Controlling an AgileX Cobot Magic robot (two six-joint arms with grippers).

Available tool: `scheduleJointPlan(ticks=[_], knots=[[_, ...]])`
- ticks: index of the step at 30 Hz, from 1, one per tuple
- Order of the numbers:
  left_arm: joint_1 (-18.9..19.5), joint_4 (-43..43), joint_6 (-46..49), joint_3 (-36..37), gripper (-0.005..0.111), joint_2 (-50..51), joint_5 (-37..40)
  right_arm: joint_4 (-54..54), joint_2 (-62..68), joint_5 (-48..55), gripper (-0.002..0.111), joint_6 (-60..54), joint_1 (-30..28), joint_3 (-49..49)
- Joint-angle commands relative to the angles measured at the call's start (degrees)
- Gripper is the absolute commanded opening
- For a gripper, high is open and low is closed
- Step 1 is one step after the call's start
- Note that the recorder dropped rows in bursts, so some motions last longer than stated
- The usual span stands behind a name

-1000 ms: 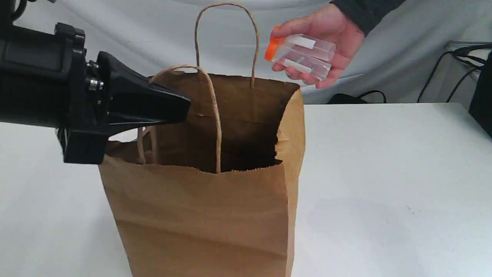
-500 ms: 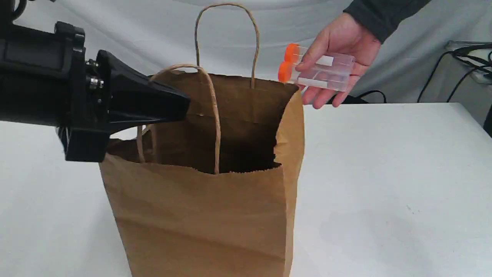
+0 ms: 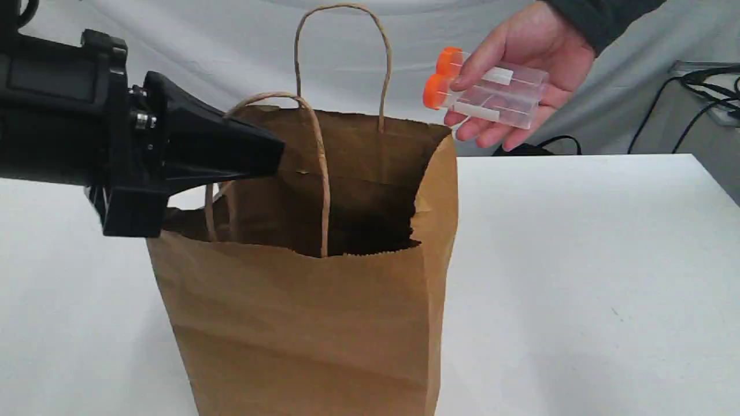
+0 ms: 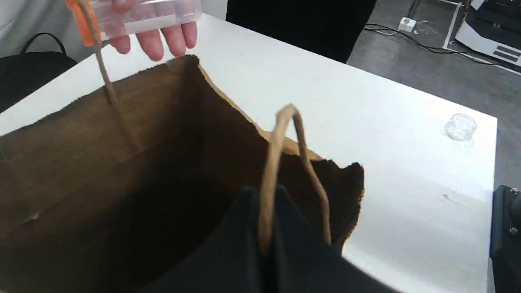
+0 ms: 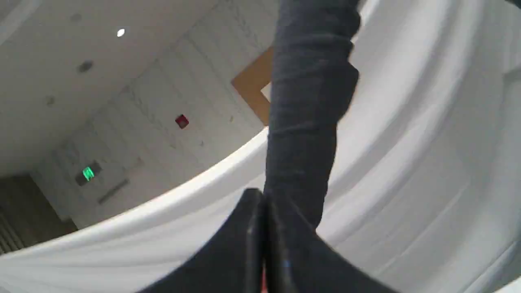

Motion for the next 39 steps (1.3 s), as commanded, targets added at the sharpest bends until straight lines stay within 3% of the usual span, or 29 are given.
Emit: scheduleJointPlan(ticks=[1, 7, 16, 20, 23, 27, 30, 39], knots=[[-0.36, -0.18, 0.21, -0.25, 0.0, 0.04, -0.81, -11.96, 9.39, 7.76, 0.0, -0.92, 0.29, -10.72], [-0.36, -0.18, 0.21, -0.25, 0.0, 0.04, -0.81, -13.29, 29.61, 21.58, 0.0, -16.43, 0.29, -35.21], [-0.36, -0.18, 0.21, -0.25, 0.0, 0.04, -0.81, 5.78, 57.18, 50.0, 0.0, -36.29, 0.29, -68.43], [-0.36, -0.18, 0.21, -0.25, 0.0, 0.04, -0.81, 11.18, 69.04, 63.87, 0.0, -38.23, 0.29, -80.87], [-0.36, -0.18, 0.21, -0.25, 0.0, 0.04, -0.81, 13.45, 76.43, 70.8, 0.0, -38.23, 0.29, -86.36], [-0.36, -0.18, 0.21, -0.25, 0.0, 0.04, -0.81, 14.5, 83.36, 70.8, 0.0, -38.4, 2.13, -89.69], [-0.36, -0.18, 0.21, -0.25, 0.0, 0.04, -0.81, 13.78, 87.43, 70.8, 0.0, -41.56, 6.35, -90.15], [-0.36, -0.18, 0.1, -0.25, 0.0, 0.04, -0.81, -3.66, 95.34, 70.8, 0.0, -44.56, 20.37, -90.15]])
